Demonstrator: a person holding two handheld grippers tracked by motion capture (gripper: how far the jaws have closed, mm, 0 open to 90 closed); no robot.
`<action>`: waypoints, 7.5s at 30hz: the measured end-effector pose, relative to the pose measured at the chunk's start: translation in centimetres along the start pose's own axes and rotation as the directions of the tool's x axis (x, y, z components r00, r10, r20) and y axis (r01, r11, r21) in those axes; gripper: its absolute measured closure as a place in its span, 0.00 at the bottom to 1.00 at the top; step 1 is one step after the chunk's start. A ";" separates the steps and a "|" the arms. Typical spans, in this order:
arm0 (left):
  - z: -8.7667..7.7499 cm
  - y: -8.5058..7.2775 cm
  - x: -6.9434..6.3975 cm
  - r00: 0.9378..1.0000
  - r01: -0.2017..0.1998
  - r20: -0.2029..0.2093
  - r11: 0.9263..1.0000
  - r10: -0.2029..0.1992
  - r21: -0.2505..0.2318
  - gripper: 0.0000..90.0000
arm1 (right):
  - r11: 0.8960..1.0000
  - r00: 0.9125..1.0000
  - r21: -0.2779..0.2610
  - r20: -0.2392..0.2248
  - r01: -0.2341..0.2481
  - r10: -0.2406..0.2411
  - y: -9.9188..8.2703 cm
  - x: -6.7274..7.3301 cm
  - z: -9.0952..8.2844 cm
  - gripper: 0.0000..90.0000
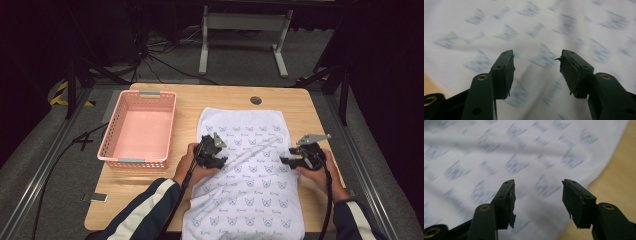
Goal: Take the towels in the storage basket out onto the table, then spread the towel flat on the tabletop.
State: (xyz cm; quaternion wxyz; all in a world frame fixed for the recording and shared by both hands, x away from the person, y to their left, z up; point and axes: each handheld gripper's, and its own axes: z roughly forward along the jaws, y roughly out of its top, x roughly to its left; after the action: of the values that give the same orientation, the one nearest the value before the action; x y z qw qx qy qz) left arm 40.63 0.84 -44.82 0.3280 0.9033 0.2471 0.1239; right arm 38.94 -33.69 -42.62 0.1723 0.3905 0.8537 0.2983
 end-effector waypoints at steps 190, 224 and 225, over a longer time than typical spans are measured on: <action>3.2 6.6 9.8 0.948 0.282 -0.126 0.955 -0.292 -0.093 0.96 | 0.957 0.948 -0.072 0.139 -0.280 0.287 5.0 -11.6 4.5 0.96; -7.6 -6.6 -5.9 0.973 -0.156 0.161 0.986 0.162 -0.054 0.96 | 0.982 0.925 -0.117 -0.333 0.150 -0.182 -7.3 4.5 -7.3 0.96; -7.0 -6.8 -6.1 0.973 -0.147 0.173 0.988 0.151 -0.035 0.96 | 0.985 0.923 -0.088 -0.345 0.151 -0.173 -7.8 4.7 -7.0 0.96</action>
State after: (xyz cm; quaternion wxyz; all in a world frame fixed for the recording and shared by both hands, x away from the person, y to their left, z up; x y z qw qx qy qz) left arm 30.22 5.86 -44.36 0.3482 0.9231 0.1474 0.0709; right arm 27.89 -36.69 -42.59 0.0526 0.2538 0.8908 0.3732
